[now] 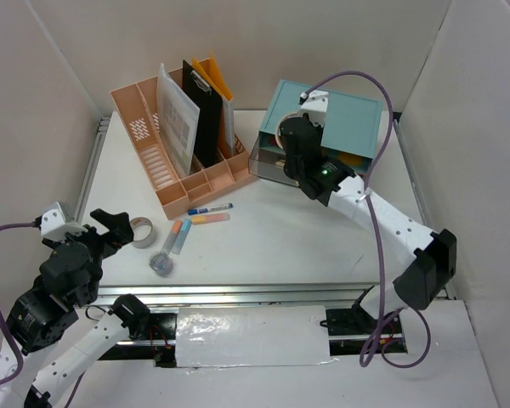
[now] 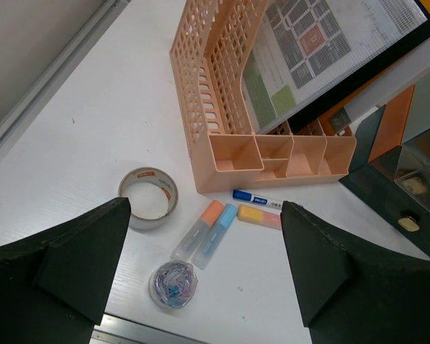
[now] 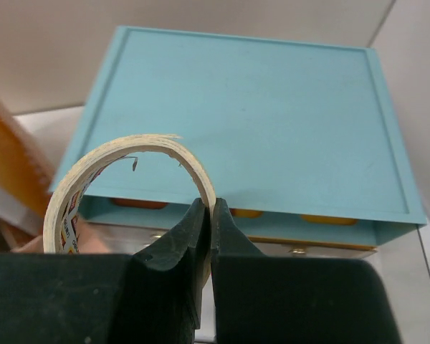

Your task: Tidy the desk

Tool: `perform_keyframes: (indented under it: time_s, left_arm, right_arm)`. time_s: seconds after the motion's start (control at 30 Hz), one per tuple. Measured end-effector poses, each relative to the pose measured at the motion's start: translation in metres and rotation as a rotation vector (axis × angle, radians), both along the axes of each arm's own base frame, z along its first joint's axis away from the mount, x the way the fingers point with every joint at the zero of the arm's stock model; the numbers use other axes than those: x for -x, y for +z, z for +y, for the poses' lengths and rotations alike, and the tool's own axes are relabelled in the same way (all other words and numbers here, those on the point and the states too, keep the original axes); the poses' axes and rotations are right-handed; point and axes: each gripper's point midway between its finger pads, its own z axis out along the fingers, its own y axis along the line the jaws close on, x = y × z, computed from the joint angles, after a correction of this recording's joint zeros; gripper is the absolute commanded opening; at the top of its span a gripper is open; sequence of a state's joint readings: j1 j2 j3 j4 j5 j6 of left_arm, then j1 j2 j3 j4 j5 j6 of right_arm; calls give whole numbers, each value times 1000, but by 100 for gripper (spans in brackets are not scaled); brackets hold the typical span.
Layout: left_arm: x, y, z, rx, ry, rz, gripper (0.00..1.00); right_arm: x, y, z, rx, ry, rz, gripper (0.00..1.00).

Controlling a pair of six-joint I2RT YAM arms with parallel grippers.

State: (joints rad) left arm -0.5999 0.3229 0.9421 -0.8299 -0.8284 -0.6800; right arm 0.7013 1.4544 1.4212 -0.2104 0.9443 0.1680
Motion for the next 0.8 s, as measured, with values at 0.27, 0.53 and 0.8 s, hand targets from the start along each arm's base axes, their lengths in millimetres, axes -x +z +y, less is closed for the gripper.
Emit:
perform_keyframes:
  time_s: [0.27, 0.53, 0.8]
  left_arm:
    - [0, 0, -3, -3, -17, 2, 100]
    - [-2, -3, -4, -18, -27, 9, 100]
    - [-2, -2, -5, -16, -28, 5, 100]
  right_arm:
    - [-18, -30, -18, 137, -106, 46, 0]
    - [-21, -40, -30, 160, -136, 57, 1]
    - [-1, -60, -34, 101, -82, 84, 23]
